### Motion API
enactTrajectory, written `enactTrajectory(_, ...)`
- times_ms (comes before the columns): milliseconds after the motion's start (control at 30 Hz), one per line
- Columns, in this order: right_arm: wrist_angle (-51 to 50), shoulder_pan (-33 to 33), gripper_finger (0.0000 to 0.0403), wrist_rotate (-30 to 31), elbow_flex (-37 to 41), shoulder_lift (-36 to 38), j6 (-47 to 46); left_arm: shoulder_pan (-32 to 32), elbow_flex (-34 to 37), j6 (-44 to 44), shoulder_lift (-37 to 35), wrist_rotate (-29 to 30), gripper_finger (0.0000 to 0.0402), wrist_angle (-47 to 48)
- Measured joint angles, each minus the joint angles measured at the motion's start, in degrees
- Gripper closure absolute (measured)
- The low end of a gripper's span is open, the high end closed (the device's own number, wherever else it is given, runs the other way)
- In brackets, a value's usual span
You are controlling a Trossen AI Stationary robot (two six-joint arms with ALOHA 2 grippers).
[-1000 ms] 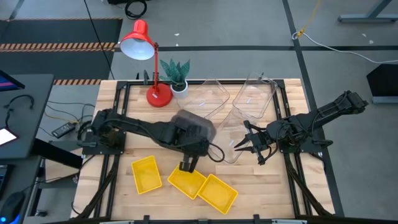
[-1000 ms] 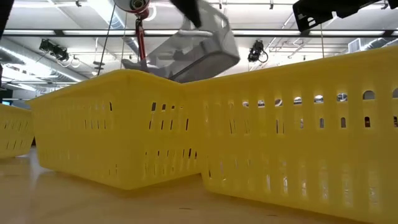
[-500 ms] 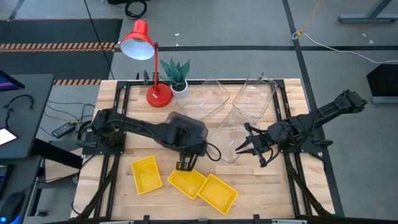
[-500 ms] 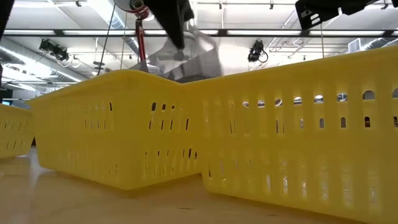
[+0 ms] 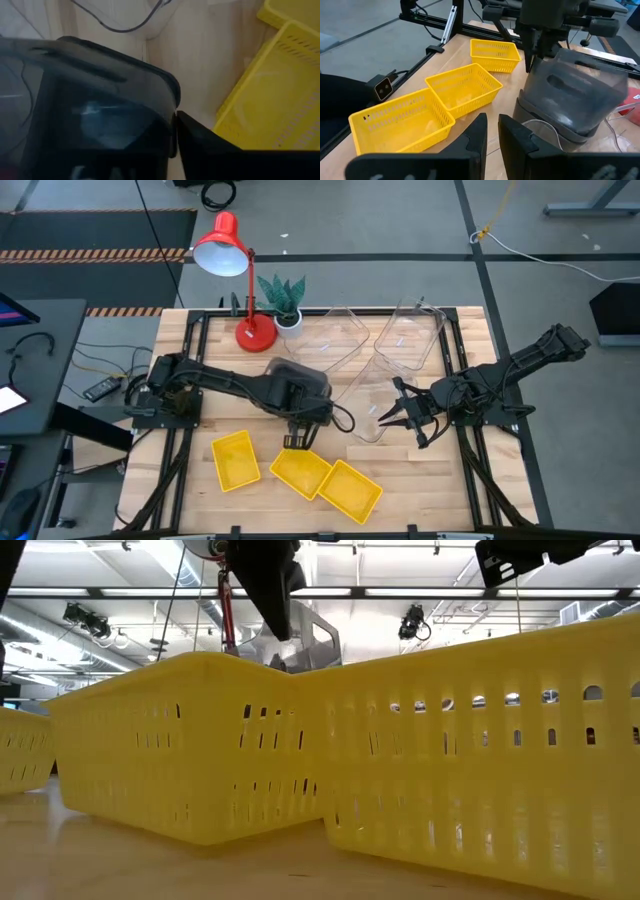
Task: Stack baskets by color
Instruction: Stack the left black bin on the black bins, then stack the left yellow bin on the middle yellow bin
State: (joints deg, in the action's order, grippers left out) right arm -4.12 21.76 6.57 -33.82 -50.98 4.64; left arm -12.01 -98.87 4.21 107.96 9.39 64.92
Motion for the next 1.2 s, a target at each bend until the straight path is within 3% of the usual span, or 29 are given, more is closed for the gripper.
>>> enactTrajectory(267, 0.00, 0.00, 0.0351, 0.00, 0.00, 0.00, 0.00, -0.11, -1.02, 1.11, 0.00, -0.88, 0.0243, 4.27)
enactTrajectory(433, 0.00, 0.00, 0.0351, 0.00, 0.00, 0.00, 0.00, -0.09, -3.83, 3.26, 0.00, -0.18, 0.0210, 8.19)
enactTrajectory(633, 0.02, 0.00, 0.0351, 0.00, 0.00, -0.17, -0.12, -2.14, -4.13, 5.91, -0.47, -0.65, 0.0220, 7.82)
enactTrajectory(733, -0.07, 0.00, 0.0351, 0.00, 0.00, -0.62, -0.24, -5.31, -4.13, 6.85, -0.46, -3.93, 0.0233, 7.18)
enactTrajectory(933, 0.20, 0.00, 0.0351, 0.00, 0.00, -1.45, -0.13, -11.60, -3.88, 16.46, -0.42, -7.08, 0.0257, 10.20)
enactTrajectory(1200, 0.68, 0.00, 0.0351, -0.06, 0.00, -1.49, -0.37, -20.46, 4.79, 28.43, -0.25, -8.58, 0.0277, 9.94)
